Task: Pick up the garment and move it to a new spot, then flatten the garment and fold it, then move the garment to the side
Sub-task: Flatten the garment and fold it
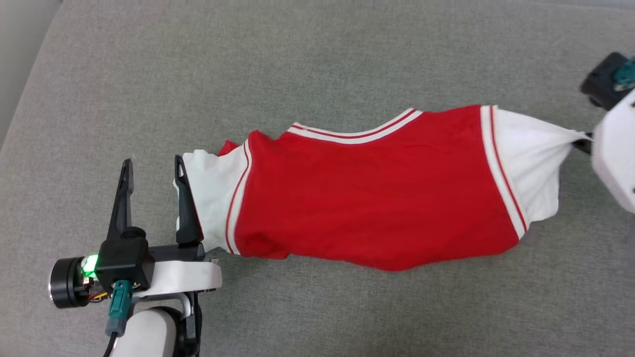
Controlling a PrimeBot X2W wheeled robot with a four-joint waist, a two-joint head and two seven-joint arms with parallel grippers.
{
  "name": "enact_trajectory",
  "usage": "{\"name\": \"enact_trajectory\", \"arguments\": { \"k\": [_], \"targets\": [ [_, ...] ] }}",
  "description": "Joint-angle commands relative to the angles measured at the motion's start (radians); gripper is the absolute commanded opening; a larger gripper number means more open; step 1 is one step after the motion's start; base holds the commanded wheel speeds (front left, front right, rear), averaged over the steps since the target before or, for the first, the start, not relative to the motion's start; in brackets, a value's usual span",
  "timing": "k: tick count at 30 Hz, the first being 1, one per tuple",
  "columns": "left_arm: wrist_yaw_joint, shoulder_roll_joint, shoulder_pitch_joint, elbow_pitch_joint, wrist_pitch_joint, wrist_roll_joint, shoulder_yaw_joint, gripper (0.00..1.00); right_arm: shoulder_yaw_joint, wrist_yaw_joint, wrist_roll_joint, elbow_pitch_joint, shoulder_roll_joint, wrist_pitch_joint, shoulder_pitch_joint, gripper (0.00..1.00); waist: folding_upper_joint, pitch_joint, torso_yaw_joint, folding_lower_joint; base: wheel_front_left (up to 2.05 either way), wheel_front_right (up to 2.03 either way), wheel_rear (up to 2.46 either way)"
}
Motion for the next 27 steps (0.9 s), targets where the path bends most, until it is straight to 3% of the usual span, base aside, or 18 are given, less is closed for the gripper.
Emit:
{"name": "enact_trajectory", "arguments": {
  "k": [1, 6, 9, 19, 20, 21, 27],
  "targets": [
    [-0.010, -0.007, 0.022, 0.000, -0.003, 0.013, 0.017, 1.00, -0.006, -0.001, 0.038, -0.003, -0.081, -0.028, 0.025, 0.00, 0.0000, -0.028, -0.022, -0.0001, 0.00, 0.00, 0.00],
    [-0.026, -0.017, 0.046, -0.004, -0.003, 0.022, 0.044, 1.00, -0.024, -0.001, 0.103, 0.024, -0.203, -0.038, 0.111, 0.00, 0.0000, -0.033, -0.038, -0.0001, 0.00, 0.00, 0.00],
    [-0.040, -0.023, 0.050, -0.003, -0.003, 0.029, 0.054, 1.00, -0.048, -0.001, 0.137, 0.077, -0.224, -0.054, 0.170, 0.00, 0.0000, -0.020, -0.044, -0.0001, 0.00, 0.00, 0.00],
    [-0.070, -0.033, 0.033, 0.022, -0.003, 0.050, 0.078, 1.00, -0.090, -0.001, 0.126, 0.248, -0.084, -0.144, 0.305, 0.00, 0.0000, -0.017, -0.055, -0.0001, 0.00, 0.00, 0.00],
    [-0.073, -0.032, 0.039, 0.027, -0.003, 0.052, 0.081, 1.00, -0.100, 0.000, 0.123, 0.251, -0.076, -0.163, 0.305, 0.64, 0.0000, -0.025, -0.059, -0.0001, 0.00, 0.00, 0.00],
    [-0.076, -0.032, 0.043, 0.032, -0.003, 0.054, 0.082, 1.00, -0.112, 0.000, 0.114, 0.250, -0.071, -0.188, 0.302, 1.00, 0.0000, -0.036, -0.063, -0.0001, 0.00, 0.00, 0.00],
    [-0.086, -0.024, 0.063, 0.053, -0.003, 0.061, 0.097, 1.00, -0.190, -0.001, 0.047, 0.226, -0.089, -0.384, 0.308, 1.00, 0.0000, -0.103, -0.079, -0.0001, 0.00, 0.00, 0.00]
  ]
}}
